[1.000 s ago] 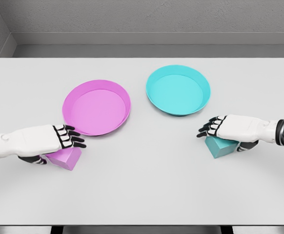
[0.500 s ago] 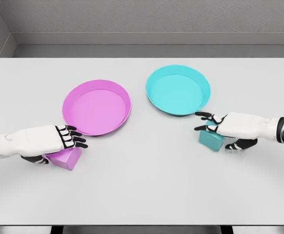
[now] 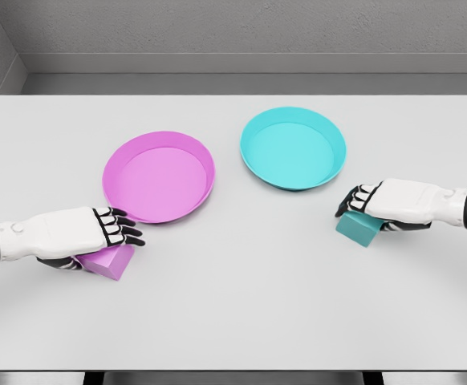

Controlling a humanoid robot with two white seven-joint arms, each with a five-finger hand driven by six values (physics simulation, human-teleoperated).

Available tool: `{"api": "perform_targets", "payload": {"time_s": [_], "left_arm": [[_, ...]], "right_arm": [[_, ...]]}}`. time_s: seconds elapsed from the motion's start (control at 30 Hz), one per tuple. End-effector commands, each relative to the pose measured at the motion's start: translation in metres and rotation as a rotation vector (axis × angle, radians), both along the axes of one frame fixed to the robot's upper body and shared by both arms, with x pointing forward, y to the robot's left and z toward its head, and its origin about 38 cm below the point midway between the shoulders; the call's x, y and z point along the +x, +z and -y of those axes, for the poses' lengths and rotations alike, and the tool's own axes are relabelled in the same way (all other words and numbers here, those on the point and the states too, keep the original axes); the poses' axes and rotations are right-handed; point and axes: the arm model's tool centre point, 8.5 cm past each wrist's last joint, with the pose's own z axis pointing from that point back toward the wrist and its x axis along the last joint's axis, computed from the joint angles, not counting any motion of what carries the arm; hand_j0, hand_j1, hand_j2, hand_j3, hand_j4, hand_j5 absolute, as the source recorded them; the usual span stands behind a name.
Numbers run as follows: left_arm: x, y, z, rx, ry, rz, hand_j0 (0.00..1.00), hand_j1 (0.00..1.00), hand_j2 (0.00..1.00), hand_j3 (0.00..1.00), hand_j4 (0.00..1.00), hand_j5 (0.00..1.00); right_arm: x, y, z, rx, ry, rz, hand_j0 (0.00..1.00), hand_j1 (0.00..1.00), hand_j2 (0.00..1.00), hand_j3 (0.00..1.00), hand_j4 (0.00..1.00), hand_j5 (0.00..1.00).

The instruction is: Place the blocks in the corresponding plates according to their colors

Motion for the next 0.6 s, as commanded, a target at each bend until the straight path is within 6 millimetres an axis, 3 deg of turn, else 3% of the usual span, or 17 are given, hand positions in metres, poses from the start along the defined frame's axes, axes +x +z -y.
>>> {"api": "perform_targets", "payload": {"time_s": [0.0, 0.1, 0.17, 0.4, 0.5, 0.57], "left_arm": [[0.0, 0.0, 0.0, 0.002, 0.0, 0.001, 0.85, 0.85, 0.85, 0.85, 0.85, 0.85], [0.0, -0.001, 0.0, 0.018, -0.006, 0.009, 0.71, 0.71, 0.71, 0.71, 0.71, 0.71], [0.0, -0.001, 0.0, 0.019, -0.006, 0.009, 0.65, 0.65, 0.65, 0.65, 0.65, 0.65], [-0.002, -0.003, 0.002, 0.019, -0.015, 0.003, 0.56, 0.56, 0.56, 0.56, 0.56, 0.56], [-0.002, -0.001, 0.003, 0.018, -0.017, 0.006, 0.54, 0.54, 0.54, 0.54, 0.54, 0.54], [0.0, 0.002, 0.003, 0.018, -0.017, 0.015, 0.51, 0.51, 0.51, 0.51, 0.51, 0.51]], "right_arm": [[0.0, -0.001, 0.0, -0.006, 0.005, -0.002, 0.6, 0.6, 0.6, 0.6, 0.6, 0.6], [0.0, 0.001, -0.001, 0.009, 0.005, -0.004, 0.6, 0.6, 0.6, 0.6, 0.6, 0.6], [0.003, 0.012, 0.004, 0.046, -0.013, 0.015, 0.6, 0.6, 0.6, 0.6, 0.6, 0.6], [0.011, 0.031, 0.012, 0.154, -0.057, 0.033, 0.6, 0.6, 0.6, 0.6, 0.6, 0.6], [0.018, 0.035, 0.028, 0.183, -0.113, 0.037, 0.6, 0.6, 0.6, 0.6, 0.6, 0.6], [0.023, 0.038, 0.023, 0.206, -0.112, 0.048, 0.6, 0.6, 0.6, 0.6, 0.6, 0.6]]}}
